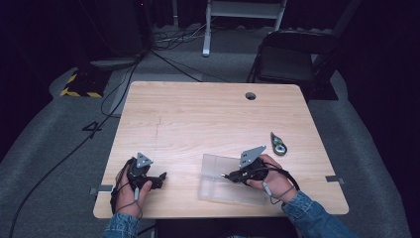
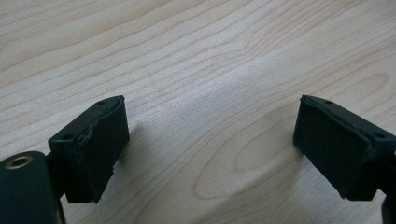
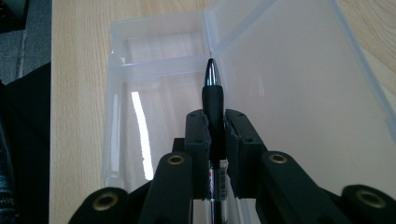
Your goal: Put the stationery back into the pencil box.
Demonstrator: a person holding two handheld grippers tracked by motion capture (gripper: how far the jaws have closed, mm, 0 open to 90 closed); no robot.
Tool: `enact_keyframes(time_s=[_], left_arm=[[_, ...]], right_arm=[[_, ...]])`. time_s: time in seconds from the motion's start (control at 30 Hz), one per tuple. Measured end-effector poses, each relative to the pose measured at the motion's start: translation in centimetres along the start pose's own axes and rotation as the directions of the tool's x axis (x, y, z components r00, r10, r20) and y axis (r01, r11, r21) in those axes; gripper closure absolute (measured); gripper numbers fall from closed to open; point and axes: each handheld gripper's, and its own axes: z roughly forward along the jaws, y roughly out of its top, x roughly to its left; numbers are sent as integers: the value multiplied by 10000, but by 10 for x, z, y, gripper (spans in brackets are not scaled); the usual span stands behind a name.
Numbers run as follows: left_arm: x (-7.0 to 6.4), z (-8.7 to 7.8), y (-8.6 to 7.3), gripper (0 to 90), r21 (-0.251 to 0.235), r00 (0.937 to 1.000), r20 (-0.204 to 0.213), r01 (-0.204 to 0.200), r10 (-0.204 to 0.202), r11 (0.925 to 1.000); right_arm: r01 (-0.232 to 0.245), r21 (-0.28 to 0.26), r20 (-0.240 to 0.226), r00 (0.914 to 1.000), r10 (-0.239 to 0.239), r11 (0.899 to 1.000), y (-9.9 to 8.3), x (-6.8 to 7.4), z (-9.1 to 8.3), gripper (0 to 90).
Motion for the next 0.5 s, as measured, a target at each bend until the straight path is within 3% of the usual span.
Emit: enact_keyframes(time_s=[0.5], left_arm=[[0, 0, 0, 109, 11, 10000, 3, 8, -8, 10000]], right_arm=[[406, 433, 152, 9990, -412, 9982, 1, 6, 8, 802]])
